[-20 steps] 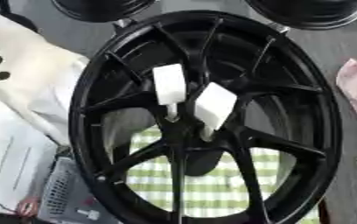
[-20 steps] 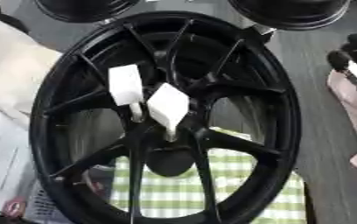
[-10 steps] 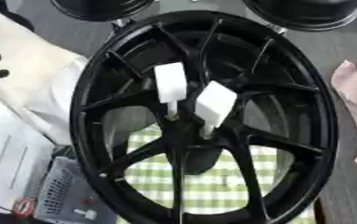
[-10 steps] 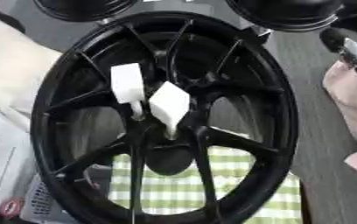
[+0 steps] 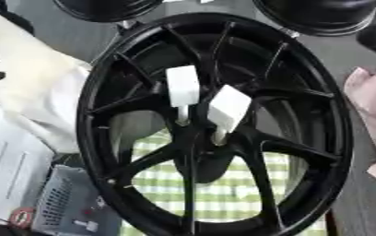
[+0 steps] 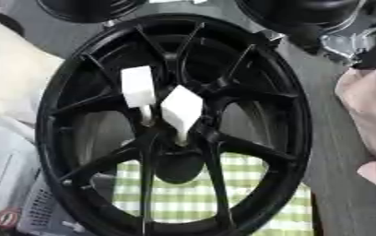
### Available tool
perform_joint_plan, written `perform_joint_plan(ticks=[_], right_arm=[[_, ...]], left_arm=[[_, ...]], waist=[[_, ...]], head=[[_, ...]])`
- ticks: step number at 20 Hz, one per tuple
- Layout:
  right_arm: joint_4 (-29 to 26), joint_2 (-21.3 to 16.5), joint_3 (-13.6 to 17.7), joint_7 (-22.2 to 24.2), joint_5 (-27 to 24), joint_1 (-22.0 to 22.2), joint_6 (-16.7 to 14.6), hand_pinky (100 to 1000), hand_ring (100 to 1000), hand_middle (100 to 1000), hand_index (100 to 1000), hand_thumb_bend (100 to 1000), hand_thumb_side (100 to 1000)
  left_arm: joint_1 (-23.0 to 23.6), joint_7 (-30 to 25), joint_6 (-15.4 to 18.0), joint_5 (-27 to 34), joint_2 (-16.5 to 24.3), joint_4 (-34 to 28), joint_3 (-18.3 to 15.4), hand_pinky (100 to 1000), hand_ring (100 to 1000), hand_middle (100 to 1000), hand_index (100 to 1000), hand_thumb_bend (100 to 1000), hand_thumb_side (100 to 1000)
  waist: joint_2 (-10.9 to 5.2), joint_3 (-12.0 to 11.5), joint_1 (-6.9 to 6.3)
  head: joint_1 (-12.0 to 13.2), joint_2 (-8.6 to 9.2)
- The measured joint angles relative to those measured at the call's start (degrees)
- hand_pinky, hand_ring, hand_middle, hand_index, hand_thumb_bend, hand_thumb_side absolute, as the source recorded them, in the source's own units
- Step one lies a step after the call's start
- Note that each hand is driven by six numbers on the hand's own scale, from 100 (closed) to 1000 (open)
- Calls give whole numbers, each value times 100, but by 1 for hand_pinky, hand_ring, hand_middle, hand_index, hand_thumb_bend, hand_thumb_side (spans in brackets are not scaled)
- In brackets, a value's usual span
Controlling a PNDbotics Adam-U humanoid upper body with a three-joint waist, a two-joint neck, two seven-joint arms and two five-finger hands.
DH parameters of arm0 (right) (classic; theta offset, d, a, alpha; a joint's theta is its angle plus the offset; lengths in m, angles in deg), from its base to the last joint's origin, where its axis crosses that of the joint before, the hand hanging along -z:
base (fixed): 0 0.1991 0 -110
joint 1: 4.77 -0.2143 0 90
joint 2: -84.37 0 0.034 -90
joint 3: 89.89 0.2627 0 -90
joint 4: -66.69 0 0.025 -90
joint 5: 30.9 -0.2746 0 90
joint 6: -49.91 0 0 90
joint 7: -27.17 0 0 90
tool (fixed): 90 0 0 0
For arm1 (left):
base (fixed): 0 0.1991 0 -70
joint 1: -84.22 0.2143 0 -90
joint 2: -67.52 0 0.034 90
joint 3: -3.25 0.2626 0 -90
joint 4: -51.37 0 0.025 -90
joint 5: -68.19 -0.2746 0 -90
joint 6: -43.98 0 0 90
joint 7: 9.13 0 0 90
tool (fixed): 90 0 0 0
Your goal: Pull the pin out of the wheel hub.
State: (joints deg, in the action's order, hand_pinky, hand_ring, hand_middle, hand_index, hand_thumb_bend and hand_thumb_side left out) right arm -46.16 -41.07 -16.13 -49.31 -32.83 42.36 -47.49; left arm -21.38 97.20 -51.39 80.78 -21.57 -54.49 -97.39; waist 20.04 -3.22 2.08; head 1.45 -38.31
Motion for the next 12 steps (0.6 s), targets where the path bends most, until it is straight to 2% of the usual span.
perform_joint_plan(ticks=[5,9,11,12], right_arm=[[80,-154,-505,476,477,-609,-473,865,781,738,792,524,322],[423,-7,-950,862,860,-1113,-858,865,782,739,792,530,314],[616,98,-1038,1060,1033,-1203,-1055,865,782,739,792,530,311],[701,142,-1054,1159,1089,-1232,-1154,868,788,744,795,561,267]], left_arm=[[0,-26,-8,0,4,1,23,652,737,598,721,696,504],[0,-27,-8,0,24,2,24,652,737,598,721,695,504],[0,-27,-8,0,24,3,23,652,737,598,721,695,504],[0,-27,-8,0,24,3,24,652,737,598,721,695,504]], waist=[[-47,-44,25],[-76,-42,41],[-76,-37,38],[-78,-39,38]], head=[[-104,-22],[-152,-43],[-153,-44],[-158,-46]])
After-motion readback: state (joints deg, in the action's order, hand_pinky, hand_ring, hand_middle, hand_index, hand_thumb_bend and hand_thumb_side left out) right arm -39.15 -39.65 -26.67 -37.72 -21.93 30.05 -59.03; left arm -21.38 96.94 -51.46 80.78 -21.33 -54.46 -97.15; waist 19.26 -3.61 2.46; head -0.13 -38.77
